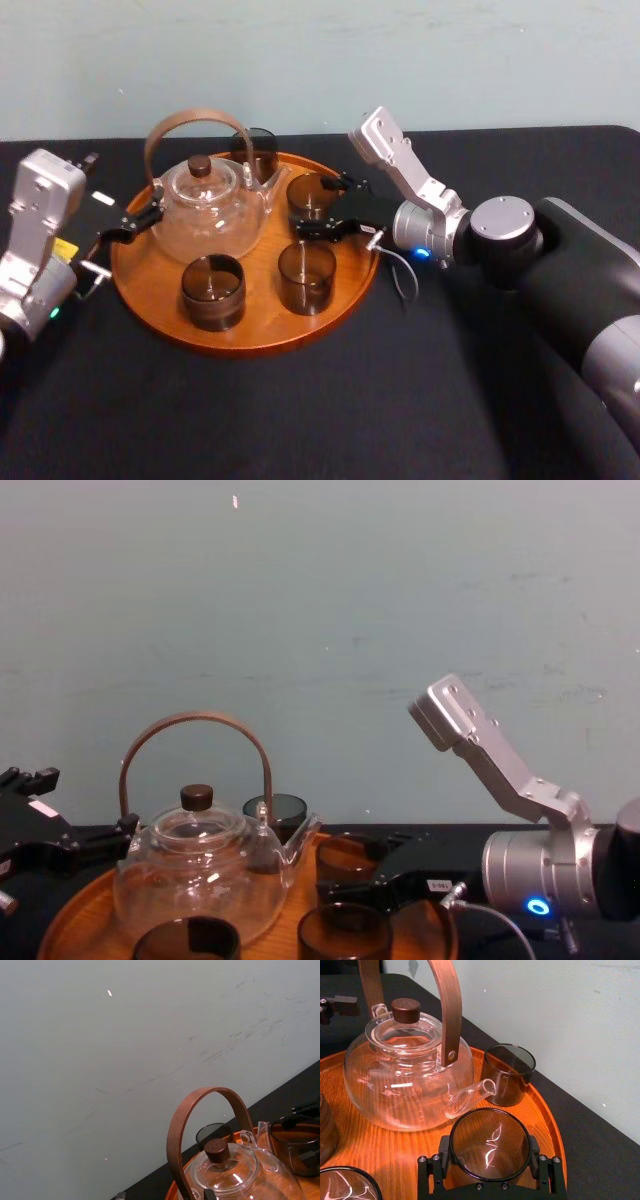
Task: Pick up the glass from the table and place it on the tray.
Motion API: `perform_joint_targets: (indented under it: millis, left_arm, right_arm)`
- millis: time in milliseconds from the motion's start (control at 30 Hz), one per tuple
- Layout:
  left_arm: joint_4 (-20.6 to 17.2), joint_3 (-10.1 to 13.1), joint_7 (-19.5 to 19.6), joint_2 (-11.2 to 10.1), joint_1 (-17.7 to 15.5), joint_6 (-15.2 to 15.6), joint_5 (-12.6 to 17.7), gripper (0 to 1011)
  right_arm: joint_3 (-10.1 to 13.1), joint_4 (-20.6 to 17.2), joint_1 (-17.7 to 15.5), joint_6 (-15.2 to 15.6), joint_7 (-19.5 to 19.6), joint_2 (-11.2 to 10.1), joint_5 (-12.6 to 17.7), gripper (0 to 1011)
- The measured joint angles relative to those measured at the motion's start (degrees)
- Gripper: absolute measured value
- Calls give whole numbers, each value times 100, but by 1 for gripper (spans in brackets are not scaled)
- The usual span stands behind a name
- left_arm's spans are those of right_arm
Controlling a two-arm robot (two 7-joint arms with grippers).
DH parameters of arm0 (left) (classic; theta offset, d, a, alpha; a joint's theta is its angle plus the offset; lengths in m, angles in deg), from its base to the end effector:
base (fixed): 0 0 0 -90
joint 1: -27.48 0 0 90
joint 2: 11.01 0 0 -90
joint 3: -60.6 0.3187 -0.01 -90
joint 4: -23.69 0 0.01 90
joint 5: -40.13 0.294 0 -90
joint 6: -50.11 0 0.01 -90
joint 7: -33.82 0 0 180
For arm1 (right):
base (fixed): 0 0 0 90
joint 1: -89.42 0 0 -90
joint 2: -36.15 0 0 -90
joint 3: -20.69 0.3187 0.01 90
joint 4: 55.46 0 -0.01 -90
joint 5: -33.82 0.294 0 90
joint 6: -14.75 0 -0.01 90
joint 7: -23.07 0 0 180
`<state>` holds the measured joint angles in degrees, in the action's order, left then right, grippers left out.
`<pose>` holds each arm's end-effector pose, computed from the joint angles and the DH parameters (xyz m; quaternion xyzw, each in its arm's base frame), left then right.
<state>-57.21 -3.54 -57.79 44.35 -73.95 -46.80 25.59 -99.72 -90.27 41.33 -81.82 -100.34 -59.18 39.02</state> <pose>0.3488 0.1029 -0.3226 0.1415 -0.1325 0.5799 0.7913 0.5000 0.0355 -0.3294 -0.1888 -0.0173 -0.3333 0.9235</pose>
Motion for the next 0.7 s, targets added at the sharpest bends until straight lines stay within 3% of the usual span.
perform_joint_targets:
  millis: [233,400,700]
  left_arm:
    - [0,0,0,0,0,0,0,1010]
    - [0,0,0,0,0,0,0,1010]
    - [0,0,0,0,0,0,0,1010]
  right_arm:
    - [2,7,2,14,-4,-3,-3,918]
    - [-12,21,-2,42,-8,-12,-22,1002]
    - [20,20,-9,50,-118,-19,-2,1002]
